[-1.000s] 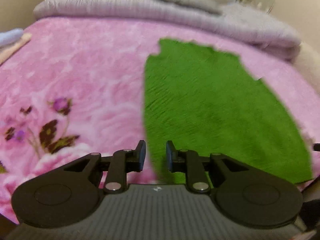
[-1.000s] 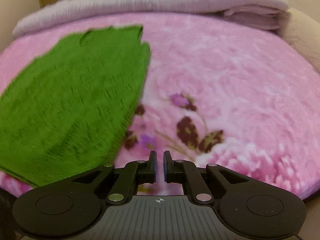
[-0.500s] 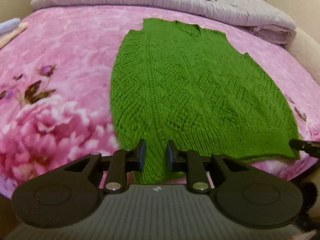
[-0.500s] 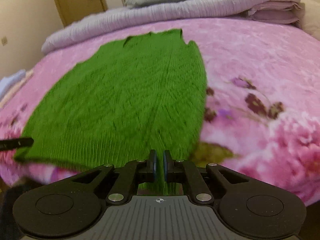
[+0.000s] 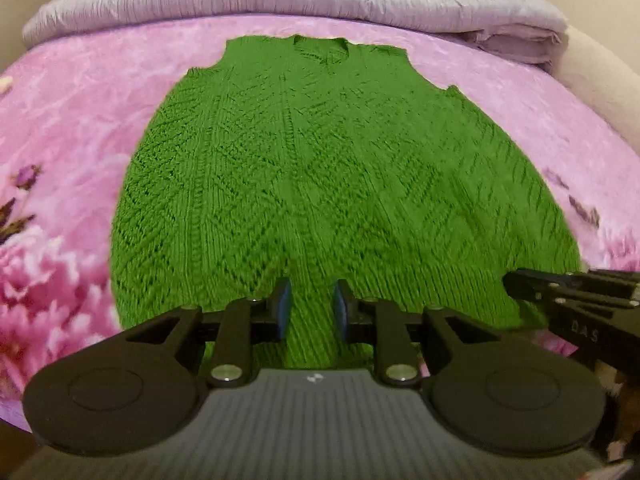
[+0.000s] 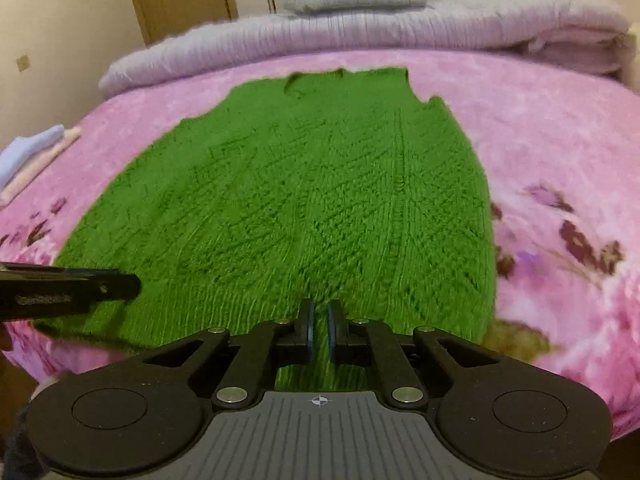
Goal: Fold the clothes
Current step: 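Release the hem and withdraw both grippers from the flat sweater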
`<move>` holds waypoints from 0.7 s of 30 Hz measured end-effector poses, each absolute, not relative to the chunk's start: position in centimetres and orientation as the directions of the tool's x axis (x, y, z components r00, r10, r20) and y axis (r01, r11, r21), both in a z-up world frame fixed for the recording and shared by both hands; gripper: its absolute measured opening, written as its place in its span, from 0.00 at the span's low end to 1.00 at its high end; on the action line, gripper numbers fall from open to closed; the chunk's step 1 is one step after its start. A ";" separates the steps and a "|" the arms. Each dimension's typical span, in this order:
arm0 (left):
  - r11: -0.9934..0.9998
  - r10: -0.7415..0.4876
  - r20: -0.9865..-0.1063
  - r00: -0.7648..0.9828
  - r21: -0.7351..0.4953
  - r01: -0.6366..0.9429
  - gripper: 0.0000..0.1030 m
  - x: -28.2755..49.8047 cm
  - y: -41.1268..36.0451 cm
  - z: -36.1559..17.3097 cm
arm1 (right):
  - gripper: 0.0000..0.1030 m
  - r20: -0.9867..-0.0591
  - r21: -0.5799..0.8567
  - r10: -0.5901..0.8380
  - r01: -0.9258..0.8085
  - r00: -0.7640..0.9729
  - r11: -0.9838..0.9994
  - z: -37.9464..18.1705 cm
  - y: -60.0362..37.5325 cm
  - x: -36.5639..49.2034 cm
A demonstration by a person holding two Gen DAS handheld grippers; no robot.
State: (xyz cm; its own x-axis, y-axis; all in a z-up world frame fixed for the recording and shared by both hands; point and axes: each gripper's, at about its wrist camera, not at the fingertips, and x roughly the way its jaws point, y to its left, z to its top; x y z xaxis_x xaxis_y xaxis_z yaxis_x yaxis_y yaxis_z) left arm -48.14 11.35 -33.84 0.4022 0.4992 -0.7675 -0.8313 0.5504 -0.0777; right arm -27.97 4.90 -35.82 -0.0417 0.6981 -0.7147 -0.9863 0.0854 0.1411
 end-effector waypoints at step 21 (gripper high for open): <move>0.495 0.508 -0.779 0.367 -0.084 -0.865 0.28 -50.3 6.1 -27.6 | 0.10 -0.698 0.252 0.712 -0.956 -0.073 0.150 -28.6 -1.1 -28.6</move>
